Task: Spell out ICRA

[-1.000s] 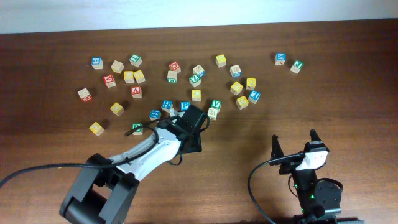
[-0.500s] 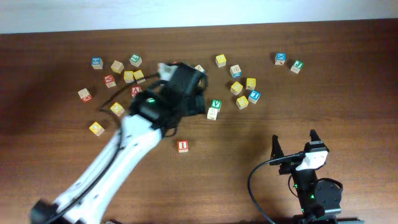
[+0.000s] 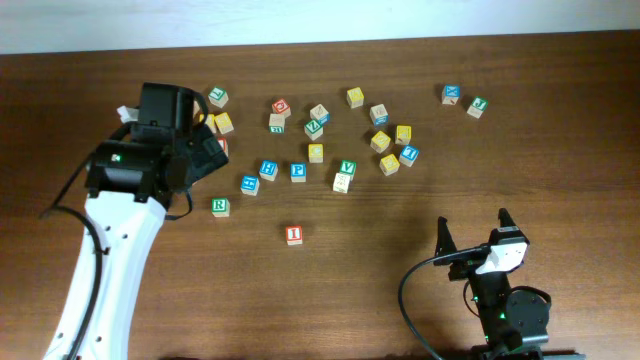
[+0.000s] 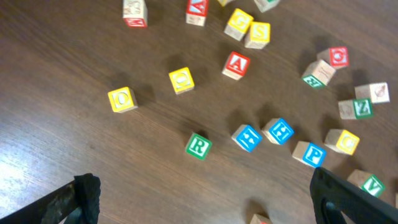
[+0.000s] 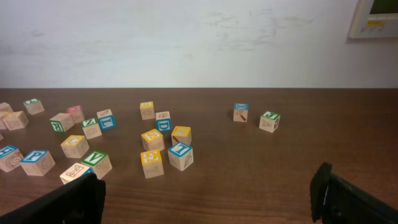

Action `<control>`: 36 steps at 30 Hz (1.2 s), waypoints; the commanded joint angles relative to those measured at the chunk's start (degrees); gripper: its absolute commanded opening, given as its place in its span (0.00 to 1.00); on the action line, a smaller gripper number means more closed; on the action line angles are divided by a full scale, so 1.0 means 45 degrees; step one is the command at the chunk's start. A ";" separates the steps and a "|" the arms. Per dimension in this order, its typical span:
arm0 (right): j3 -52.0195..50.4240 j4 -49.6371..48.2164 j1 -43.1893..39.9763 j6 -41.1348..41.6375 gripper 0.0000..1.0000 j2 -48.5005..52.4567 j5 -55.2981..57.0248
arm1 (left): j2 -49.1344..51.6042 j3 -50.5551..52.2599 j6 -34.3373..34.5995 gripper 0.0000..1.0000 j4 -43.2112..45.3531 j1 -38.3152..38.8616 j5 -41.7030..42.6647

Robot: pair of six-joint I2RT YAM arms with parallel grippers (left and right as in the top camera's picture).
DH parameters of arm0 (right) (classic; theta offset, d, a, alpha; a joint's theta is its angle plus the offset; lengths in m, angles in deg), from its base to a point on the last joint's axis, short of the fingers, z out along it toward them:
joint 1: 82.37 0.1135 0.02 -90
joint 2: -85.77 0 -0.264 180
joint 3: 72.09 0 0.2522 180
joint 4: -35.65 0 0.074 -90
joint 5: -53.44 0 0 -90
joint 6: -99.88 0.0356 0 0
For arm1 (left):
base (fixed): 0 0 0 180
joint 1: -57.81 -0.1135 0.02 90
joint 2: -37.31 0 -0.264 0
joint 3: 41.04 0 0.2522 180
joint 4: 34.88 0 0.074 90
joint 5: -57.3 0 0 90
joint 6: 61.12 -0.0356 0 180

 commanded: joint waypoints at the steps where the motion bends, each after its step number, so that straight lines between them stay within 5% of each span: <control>1: -0.0068 0.0063 -0.0083 0.0044 0.98 -0.0092 0.0049 | 0.0053 0.0053 -0.0175 0.99 0.0078 -0.0374 -0.0112; 16: -0.0068 0.0063 -0.0083 0.0049 0.98 -0.0092 0.0049 | 0.2001 0.0117 -0.3711 0.99 0.0738 -0.1681 0.1015; 36: -0.0068 0.0063 -0.0083 0.0049 0.98 -0.0092 0.0049 | 0.2982 0.0121 -0.4600 0.99 0.1025 -0.2142 0.1583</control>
